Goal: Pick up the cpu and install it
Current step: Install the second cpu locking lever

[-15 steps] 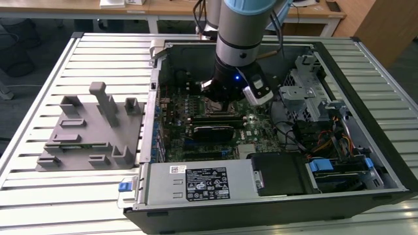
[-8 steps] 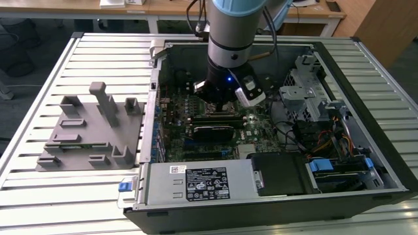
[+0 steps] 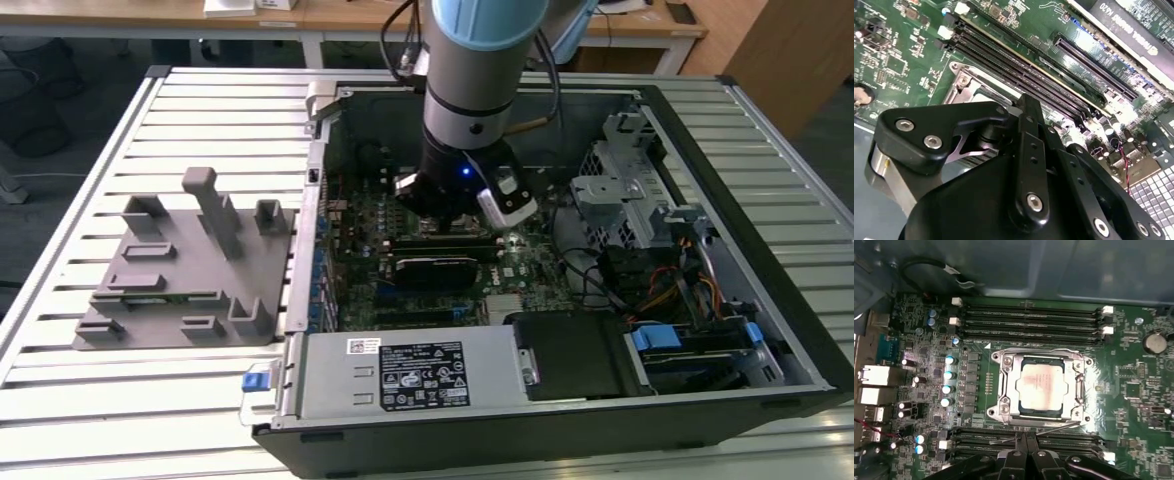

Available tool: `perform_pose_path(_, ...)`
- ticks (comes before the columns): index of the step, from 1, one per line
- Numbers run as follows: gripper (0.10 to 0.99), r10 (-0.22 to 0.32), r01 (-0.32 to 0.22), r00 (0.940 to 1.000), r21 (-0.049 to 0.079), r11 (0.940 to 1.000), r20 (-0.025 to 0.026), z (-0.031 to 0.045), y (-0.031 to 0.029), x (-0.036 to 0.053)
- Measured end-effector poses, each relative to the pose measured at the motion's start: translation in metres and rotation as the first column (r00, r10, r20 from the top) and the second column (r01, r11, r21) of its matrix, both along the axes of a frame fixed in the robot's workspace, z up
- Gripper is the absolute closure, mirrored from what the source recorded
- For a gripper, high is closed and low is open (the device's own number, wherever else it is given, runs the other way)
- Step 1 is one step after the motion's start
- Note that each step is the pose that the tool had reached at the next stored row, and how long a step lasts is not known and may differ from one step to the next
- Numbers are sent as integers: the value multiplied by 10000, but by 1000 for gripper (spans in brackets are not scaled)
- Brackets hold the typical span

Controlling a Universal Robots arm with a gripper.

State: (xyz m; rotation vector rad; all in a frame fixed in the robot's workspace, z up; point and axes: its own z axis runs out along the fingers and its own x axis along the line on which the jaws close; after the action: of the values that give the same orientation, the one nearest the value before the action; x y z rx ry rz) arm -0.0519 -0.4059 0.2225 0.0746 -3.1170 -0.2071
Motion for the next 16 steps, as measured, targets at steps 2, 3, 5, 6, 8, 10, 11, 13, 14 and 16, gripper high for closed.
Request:
perform_pose_path(2, 980, 0, 0, 10000, -1, 10000, -55, -25, 0, 0)
perform_pose_path(3, 980, 0, 0, 10000, -1, 10000, -81, -38, 0, 0)
perform_pose_path(5, 980, 0, 0, 9999, 1, 10000, -128, -61, 0, 0)
perform_pose_path(6, 980, 0, 0, 9999, 6, 10000, -147, -72, 0, 0)
perform_pose_path(8, 980, 1, -1, 9998, 24, 10000, -176, -89, 0, 0)
perform_pose_path(10, 980, 1, 0, 9998, 47, 10000, -196, -105, 0, -2)
perform_pose_path(11, 980, 1, 0, 9998, 61, 10000, -202, -114, 0, -3)
perform_pose_path(13, 980, 2, 0, 9998, 96, 10000, -211, -130, -2, -3)
perform_pose_path(14, 980, 4, -2, 9998, 135, 9999, -217, -134, -8, -2)
perform_pose_path(16, 980, 3, 3, 9998, 286, 9996, -219, -137, -24, -5)
